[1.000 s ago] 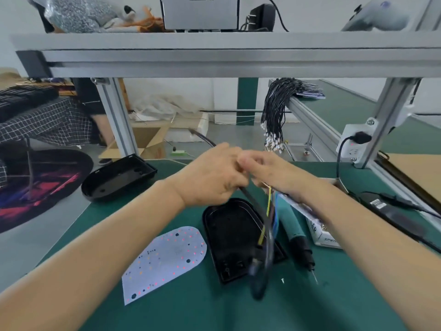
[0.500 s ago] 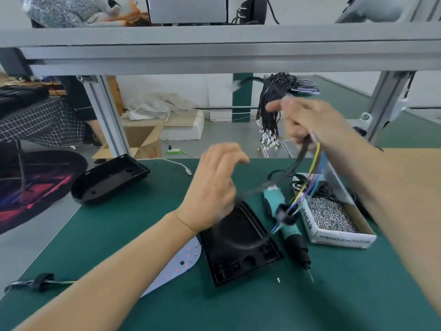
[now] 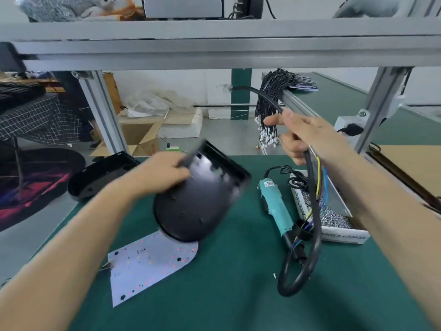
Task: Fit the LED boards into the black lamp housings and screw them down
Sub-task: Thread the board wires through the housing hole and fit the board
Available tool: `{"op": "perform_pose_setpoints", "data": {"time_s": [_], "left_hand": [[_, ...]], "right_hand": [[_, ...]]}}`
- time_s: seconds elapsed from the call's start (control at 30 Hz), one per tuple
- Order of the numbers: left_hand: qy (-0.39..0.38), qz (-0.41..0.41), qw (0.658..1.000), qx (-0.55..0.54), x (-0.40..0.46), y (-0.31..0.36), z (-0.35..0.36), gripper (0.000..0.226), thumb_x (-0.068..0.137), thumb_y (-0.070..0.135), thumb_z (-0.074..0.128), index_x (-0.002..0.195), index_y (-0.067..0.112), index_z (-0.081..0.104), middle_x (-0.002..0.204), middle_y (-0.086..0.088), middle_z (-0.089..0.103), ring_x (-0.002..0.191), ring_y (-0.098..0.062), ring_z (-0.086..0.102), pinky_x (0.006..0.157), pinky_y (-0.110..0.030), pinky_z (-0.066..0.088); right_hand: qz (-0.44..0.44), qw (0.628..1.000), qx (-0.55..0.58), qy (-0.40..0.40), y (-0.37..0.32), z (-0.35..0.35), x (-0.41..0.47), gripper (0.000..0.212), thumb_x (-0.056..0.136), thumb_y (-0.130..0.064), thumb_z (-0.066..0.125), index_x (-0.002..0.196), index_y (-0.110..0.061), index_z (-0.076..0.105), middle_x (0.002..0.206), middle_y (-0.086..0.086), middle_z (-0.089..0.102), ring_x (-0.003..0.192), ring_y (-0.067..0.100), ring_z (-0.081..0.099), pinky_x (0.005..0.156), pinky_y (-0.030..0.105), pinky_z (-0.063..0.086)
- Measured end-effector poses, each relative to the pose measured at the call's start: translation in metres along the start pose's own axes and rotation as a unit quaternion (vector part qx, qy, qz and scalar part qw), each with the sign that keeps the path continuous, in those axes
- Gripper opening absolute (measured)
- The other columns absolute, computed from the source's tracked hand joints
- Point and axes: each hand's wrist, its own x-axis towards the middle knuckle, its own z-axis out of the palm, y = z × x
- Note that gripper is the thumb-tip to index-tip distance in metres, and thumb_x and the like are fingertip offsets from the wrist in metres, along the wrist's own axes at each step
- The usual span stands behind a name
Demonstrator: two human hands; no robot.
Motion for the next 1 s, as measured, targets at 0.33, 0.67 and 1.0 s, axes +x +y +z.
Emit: {"op": "perform_pose_setpoints", "data": {"time_s": [0.33,0.67,1.0], "left_hand": [[0.181,-0.29,0.767,-0.543,-0.033,-0.051,0.0,0.016,0.096,0.021,0.052,0.107,0.014,0.062,0.1,-0.011,0.069,0.085,-0.03,0.065,0.072,-0.039,0.052],[0.27,-0.211,0.75,-0.565,-0.013,-0.027,0.031,0.021,0.095,0.008,0.055,0.095,0.026,0.063,0.103,-0.005,0.072,0.099,-0.032,0.066,0.09,-0.053,0.052],[0.249,-0.161,0.735,-0.609,-0.017,-0.02,0.039,0.028,0.091,0.001,0.056,0.105,0.023,0.065,0.095,0.001,0.076,0.086,-0.022,0.071,0.07,-0.036,0.059]], "right_hand": [[0.01,0.998,-0.056,-0.035,0.036,0.072,0.014,0.025,0.103,-0.017,0.041,0.098,-0.019,0.066,0.09,-0.007,0.067,0.074,0.001,0.064,0.083,0.015,0.049],[-0.129,0.956,-0.255,0.06,0.024,0.071,-0.002,0.03,0.097,-0.029,0.053,0.123,-0.025,0.066,0.071,-0.029,0.064,0.064,-0.006,0.056,0.065,0.004,0.039],[-0.078,0.965,-0.247,0.037,0.033,0.068,-0.01,0.023,0.096,-0.03,0.054,0.113,-0.032,0.07,0.08,-0.01,0.072,0.073,0.003,0.06,0.07,0.011,0.042]]}}
